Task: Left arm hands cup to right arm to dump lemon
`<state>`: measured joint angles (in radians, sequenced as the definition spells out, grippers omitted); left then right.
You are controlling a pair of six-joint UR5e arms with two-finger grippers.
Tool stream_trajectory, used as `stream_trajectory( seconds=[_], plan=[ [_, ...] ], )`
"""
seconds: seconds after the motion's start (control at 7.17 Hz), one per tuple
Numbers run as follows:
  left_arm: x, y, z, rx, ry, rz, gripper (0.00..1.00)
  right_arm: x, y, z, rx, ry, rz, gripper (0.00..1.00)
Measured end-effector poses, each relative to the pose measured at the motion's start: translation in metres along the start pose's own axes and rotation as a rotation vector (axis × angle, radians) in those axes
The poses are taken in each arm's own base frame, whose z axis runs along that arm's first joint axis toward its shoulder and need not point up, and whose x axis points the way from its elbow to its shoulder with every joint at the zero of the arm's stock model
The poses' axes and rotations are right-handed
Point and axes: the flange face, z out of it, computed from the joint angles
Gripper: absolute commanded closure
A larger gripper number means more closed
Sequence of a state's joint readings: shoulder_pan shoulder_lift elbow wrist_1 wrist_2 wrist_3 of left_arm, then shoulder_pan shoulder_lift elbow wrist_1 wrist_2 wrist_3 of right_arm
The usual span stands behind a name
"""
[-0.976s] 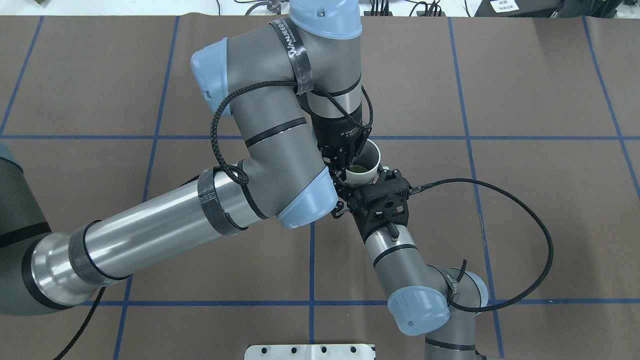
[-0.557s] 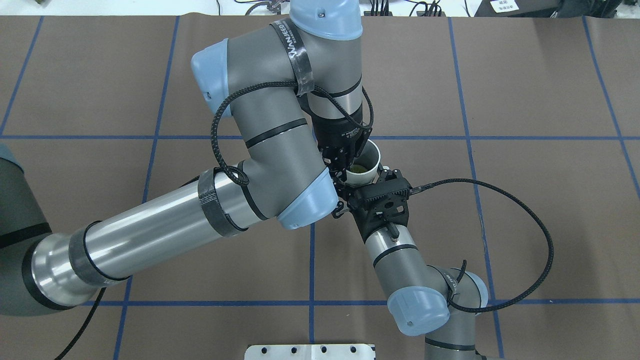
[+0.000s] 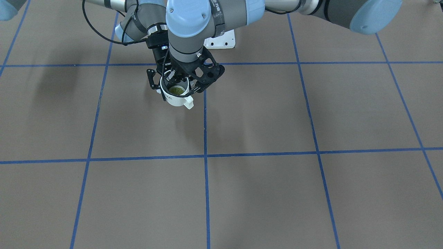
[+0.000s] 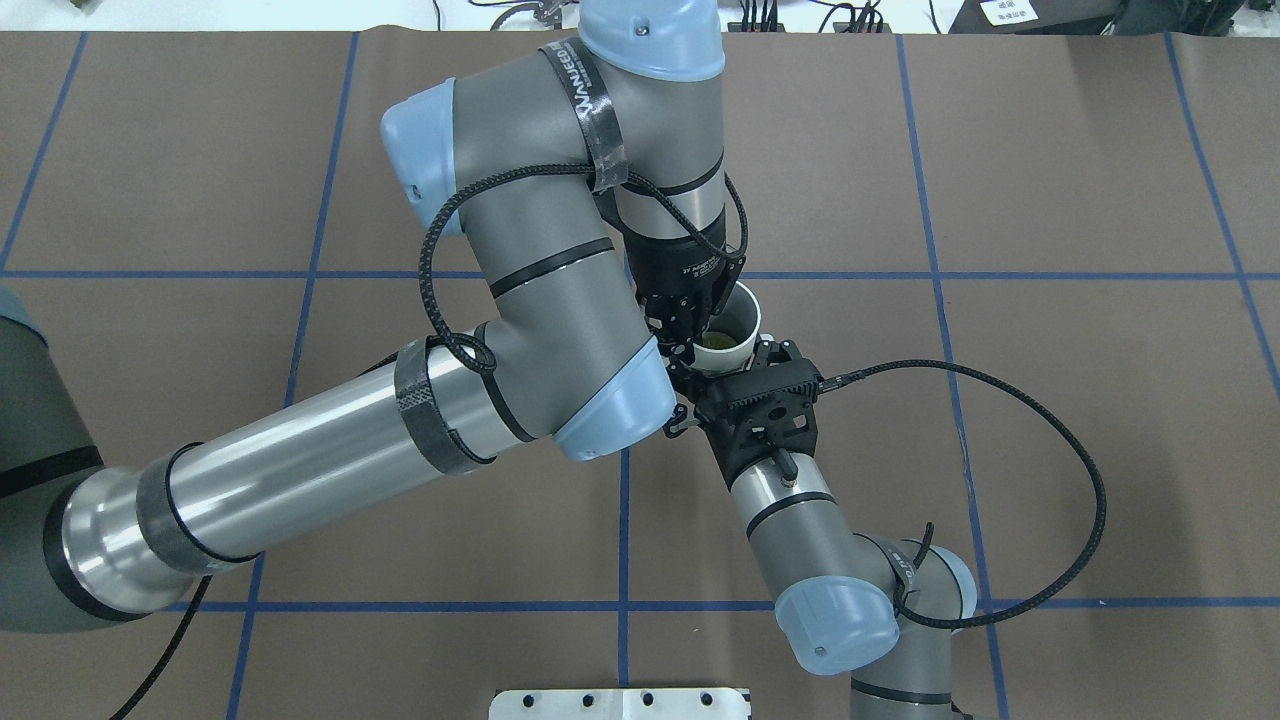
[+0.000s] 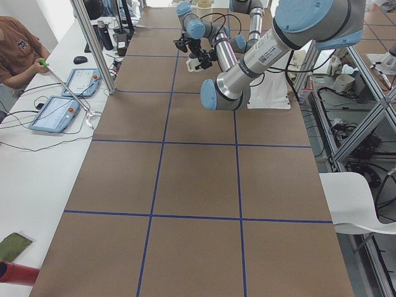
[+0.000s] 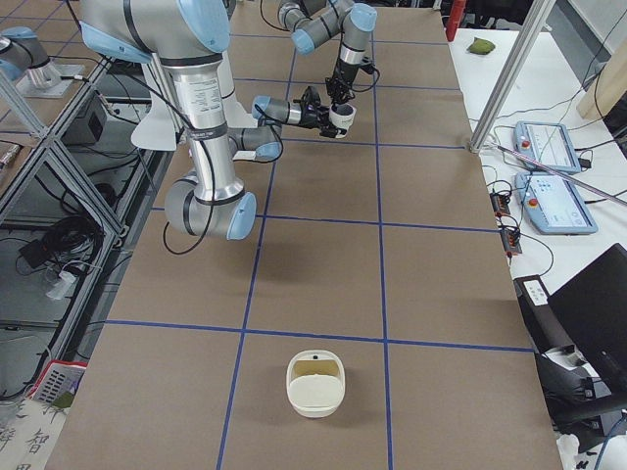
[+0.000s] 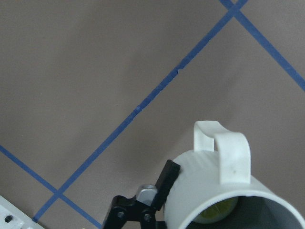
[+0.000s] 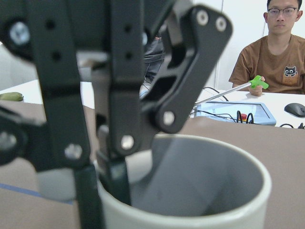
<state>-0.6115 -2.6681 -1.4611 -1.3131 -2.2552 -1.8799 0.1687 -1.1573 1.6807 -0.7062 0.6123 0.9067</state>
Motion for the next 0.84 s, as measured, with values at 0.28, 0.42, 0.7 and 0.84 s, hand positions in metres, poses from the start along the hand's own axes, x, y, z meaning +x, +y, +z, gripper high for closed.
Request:
stream_trajectory(
  seconds=[0.28,0.42,0.7,0.84],
  plan=[
    [-0.003,0.007,-0.012,-0.001,0.024,0.015,0.0,-0.001,0.0,-0.001,0.0,-0.002,-0.005,0.41],
    [-0.011,0.009,-0.032,-0.002,0.062,0.033,0.0,-0.001,0.0,-0.001,0.0,-0.002,-0.01,0.43],
    [-0.038,-0.012,-0.068,0.014,0.134,0.042,0.0,0.003,-0.011,-0.001,0.018,-0.002,0.0,0.44],
    [-0.047,-0.026,-0.078,0.027,0.152,0.038,0.0,0.011,-0.022,-0.001,0.043,0.0,0.024,0.45]
  ],
)
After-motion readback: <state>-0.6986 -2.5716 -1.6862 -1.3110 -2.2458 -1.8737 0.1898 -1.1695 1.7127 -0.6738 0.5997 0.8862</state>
